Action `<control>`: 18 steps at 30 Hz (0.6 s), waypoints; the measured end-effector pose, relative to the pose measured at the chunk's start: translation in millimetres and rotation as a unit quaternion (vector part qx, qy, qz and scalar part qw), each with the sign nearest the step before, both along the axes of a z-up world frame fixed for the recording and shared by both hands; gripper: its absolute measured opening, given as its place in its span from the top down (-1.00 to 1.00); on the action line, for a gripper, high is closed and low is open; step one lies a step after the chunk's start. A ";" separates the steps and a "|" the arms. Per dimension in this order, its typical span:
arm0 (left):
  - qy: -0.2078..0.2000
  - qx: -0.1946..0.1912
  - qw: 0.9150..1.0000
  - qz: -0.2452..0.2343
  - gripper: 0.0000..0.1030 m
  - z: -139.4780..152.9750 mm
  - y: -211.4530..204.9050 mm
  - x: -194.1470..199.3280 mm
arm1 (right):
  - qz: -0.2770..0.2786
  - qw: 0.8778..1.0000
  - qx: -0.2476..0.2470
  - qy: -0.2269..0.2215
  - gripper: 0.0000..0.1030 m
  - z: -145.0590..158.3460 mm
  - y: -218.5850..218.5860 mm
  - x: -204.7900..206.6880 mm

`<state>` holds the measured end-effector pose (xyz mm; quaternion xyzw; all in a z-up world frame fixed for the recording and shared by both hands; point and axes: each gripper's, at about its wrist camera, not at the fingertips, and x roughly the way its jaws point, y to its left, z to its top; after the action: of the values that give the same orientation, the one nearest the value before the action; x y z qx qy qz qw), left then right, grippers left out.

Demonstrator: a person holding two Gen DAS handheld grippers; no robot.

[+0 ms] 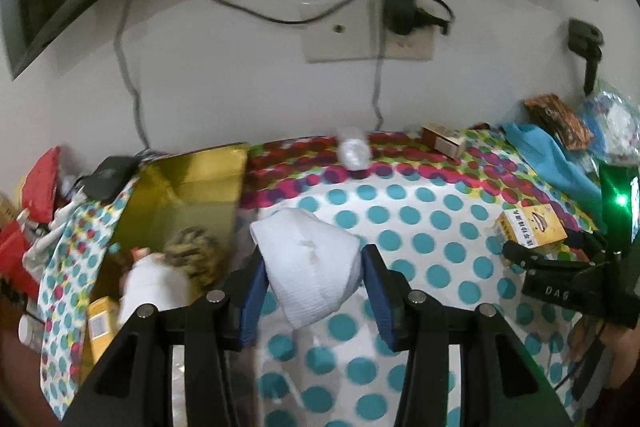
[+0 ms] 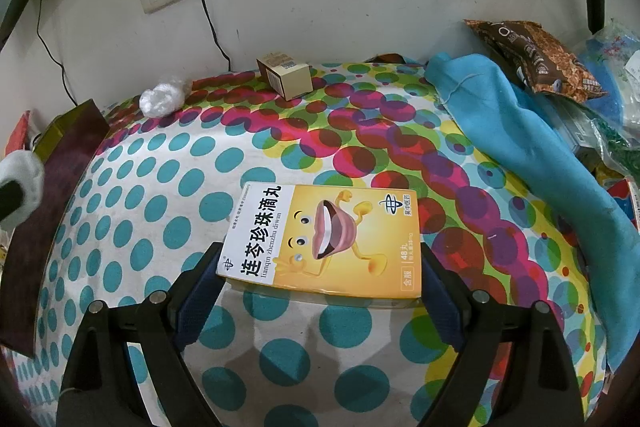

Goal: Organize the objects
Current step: 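Carry the white sock into the gold tray and open the left tool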

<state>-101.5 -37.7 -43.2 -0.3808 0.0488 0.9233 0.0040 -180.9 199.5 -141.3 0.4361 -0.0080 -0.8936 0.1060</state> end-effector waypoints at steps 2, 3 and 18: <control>0.001 0.009 1.000 0.013 0.09 3.6 -15.0 7.7 | 0.000 1.000 0.002 -0.001 -0.71 -0.2 -0.9 -0.2; 0.002 0.013 1.000 0.020 0.09 5.5 -23.3 12.7 | 0.000 1.000 0.005 -0.002 -0.71 -0.4 -1.4 -0.6; -0.011 0.021 0.995 0.099 0.09 -5.0 -103.9 60.1 | -0.001 1.000 0.017 -0.003 -0.71 0.7 -3.8 -2.6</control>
<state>-41.4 -141.6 -48.2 -0.3934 -0.0087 0.9159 -0.0785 -183.5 195.7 -140.6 0.4406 0.0065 -0.8924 0.0972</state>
